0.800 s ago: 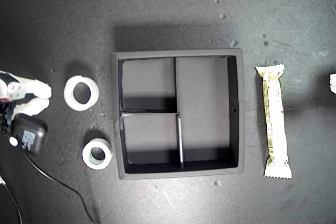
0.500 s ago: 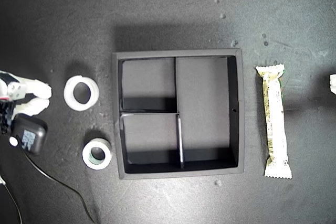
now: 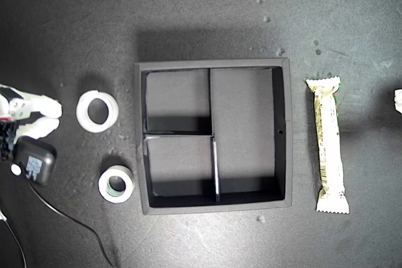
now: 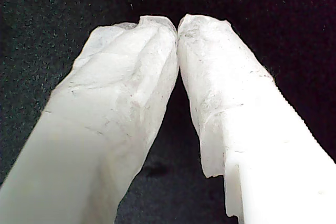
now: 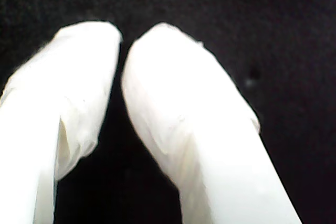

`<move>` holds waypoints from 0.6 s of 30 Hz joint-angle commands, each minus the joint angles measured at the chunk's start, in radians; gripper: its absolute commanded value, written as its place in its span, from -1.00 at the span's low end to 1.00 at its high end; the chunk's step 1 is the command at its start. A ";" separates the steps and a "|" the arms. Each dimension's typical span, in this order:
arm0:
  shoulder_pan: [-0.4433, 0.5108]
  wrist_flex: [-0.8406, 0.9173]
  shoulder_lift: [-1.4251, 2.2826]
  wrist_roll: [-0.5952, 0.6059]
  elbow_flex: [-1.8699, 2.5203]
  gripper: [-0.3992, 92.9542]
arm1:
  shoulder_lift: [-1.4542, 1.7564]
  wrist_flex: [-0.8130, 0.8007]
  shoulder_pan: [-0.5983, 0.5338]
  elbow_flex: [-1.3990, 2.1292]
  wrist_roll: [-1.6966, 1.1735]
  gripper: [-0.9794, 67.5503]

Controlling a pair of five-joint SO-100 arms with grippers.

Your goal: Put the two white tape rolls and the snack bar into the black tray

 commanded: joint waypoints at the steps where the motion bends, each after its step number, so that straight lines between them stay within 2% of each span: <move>1: 0.008 0.037 0.052 0.003 0.058 -0.96 | -0.003 0.008 0.000 0.012 -0.003 -0.97; 10: 0.008 0.037 0.052 0.003 0.058 -0.96 | -0.003 0.008 0.005 0.012 0.000 -0.97; 11: 0.008 0.037 0.052 -0.028 0.058 -0.96 | -0.003 0.008 0.011 0.012 0.002 -0.97; 13: 0.009 0.037 0.052 -0.178 0.058 -0.96 | -0.003 0.008 0.029 0.012 0.028 -0.97; 16: 0.005 -0.017 0.052 -0.179 0.058 -0.99 | -0.003 -0.015 0.063 0.012 0.083 -0.97; 18: -0.009 -0.020 0.052 -0.268 0.058 -0.99 | -0.003 -0.048 0.084 0.012 0.141 -0.97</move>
